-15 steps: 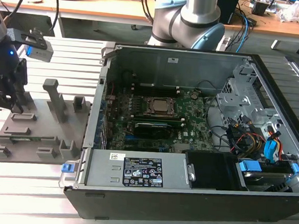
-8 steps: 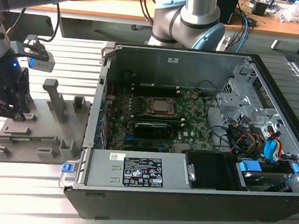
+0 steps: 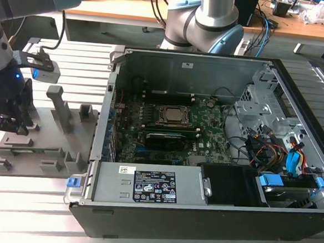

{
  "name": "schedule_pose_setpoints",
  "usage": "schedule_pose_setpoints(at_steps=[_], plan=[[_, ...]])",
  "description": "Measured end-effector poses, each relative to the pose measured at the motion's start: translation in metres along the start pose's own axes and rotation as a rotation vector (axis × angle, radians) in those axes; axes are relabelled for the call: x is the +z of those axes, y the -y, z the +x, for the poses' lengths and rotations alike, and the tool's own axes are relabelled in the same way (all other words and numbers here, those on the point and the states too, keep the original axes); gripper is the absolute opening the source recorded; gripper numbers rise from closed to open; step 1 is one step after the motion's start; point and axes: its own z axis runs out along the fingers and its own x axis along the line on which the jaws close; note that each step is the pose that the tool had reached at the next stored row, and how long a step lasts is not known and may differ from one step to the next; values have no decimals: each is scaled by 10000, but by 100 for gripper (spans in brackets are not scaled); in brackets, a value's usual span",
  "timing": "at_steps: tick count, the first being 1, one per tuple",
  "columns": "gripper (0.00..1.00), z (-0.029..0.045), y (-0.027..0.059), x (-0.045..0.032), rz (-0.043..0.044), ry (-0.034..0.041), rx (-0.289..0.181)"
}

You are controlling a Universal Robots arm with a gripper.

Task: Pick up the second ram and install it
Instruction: 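Pick up the second ram and move it above second insertion slot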

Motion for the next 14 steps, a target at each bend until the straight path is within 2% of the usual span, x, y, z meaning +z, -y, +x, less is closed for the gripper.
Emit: schedule_pose_setpoints(at_steps=[8,11,14], plan=[[30,48,1,136,0,0,-16],[30,121,-1,230,-1,-2,-32],[30,159,3,326,-3,-4,-43]])
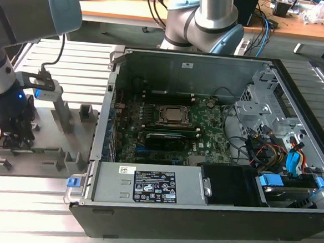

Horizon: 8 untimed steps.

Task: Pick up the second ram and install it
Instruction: 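Pick up the second ram and move it above second insertion slot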

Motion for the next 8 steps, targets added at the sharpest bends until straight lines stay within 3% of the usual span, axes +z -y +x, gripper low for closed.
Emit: schedule_pose_setpoints(at_steps=[8], plan=[[30,24,8,165,2,2,-5]])
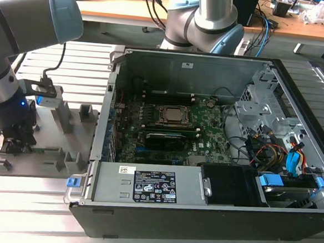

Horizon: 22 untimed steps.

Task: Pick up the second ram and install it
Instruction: 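Pick up the second ram and move it above second insertion slot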

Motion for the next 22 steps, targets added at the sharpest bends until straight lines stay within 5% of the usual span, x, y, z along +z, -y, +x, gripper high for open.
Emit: schedule_pose_setpoints(at_steps=[3,10,13,22], plan=[[30,4,3,64,-2,-2,-1],[29,3,3,66,-1,-1,-1],[14,4,3,66,-1,-2,-1],[14,4,3,68,-1,-1,-1]])
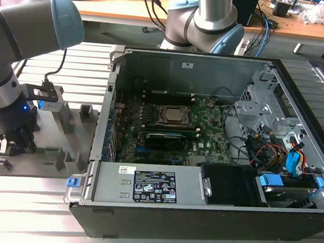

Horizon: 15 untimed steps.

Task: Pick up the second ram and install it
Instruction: 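Pick up the second ram and move it above second insertion slot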

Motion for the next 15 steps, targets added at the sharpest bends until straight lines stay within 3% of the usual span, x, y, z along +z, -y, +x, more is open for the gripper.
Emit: schedule_pose_setpoints(at_steps=[6,15], plan=[[14,-1,0,-2,4,3,0],[14,-11,-8,-177,0,0,0]])
